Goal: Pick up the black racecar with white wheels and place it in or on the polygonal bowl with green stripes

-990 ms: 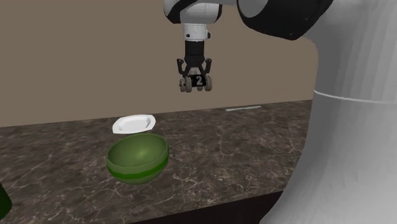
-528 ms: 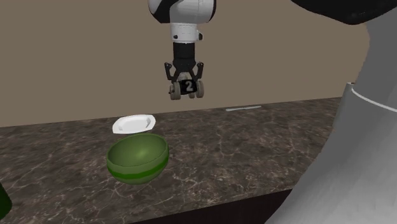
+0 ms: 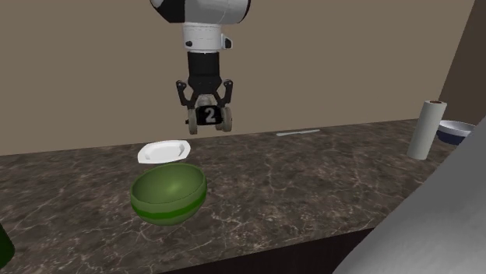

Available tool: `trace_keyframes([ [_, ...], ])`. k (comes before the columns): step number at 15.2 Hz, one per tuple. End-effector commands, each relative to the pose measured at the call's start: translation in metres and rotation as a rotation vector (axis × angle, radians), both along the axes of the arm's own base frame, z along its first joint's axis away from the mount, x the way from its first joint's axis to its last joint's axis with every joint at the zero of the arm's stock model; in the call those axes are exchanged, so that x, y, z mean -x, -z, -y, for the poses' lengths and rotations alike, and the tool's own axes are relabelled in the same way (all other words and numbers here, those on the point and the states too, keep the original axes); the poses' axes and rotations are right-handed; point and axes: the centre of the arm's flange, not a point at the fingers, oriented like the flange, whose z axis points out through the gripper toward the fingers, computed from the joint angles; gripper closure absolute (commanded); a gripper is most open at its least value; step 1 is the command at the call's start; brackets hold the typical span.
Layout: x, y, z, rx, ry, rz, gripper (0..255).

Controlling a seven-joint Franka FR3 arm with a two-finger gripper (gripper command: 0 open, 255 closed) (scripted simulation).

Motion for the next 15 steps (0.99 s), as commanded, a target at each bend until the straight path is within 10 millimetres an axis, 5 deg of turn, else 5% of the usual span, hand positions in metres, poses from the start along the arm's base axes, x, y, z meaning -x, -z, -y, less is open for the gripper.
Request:
trace_keyframes([
  [1, 0.017, 0.0, -0.02, 0.0, 0.001, 0.001, 255],
  [11, 0.105, 0.001, -0.119, 0.0, 0.001, 0.001, 255],
  [15, 0.11, 0.016, -0.124, 0.0, 0.001, 0.001, 255],
])
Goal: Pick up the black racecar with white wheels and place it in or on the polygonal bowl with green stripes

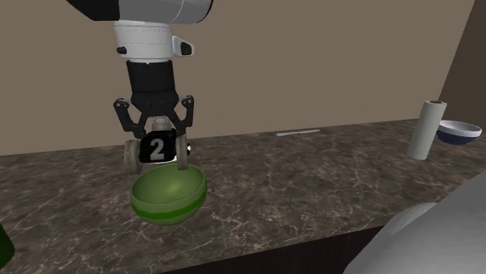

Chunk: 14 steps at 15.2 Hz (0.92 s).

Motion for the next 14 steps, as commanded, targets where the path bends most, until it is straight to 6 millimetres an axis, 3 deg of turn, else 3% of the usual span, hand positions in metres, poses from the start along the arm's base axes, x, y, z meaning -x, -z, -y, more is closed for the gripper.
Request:
trace_keyframes([
  [1, 0.001, 0.01, 0.0, 0.0, 0.001, 0.001, 255],
  [10, 0.001, 0.056, 0.0, 0.0, 0.001, 0.001, 255],
  [14, 0.001, 0.056, 0.0, 0.0, 0.001, 0.001, 255],
])
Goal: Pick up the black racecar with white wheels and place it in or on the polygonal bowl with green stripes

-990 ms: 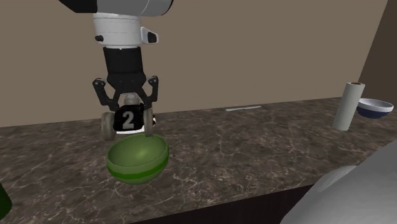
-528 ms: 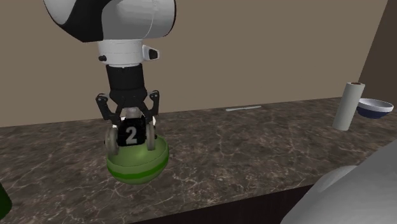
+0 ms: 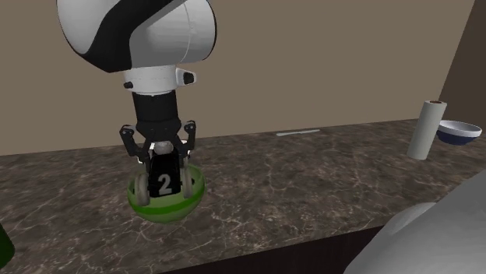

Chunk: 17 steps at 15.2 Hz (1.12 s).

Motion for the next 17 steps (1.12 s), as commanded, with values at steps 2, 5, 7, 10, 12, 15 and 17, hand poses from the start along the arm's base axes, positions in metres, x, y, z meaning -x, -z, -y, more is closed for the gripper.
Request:
trace_keyframes([
  [2, 0.0, 0.004, 0.001, 0.003, 0.001, -0.006, 255],
  [5, -0.001, 0.003, 0.001, 0.003, 0.001, -0.006, 0],
  [7, -0.001, 0.003, 0.0, 0.003, 0.001, -0.006, 0],
  [10, 0.001, -0.01, 0.001, 0.003, 0.001, -0.006, 0],
  [12, 0.002, -0.036, 0.001, 0.003, 0.001, -0.006, 0],
  [15, 0.002, -0.046, 0.001, 0.003, 0.001, -0.006, 0],
  [17, 0.002, -0.046, 0.001, 0.003, 0.001, -0.006, 0],
])
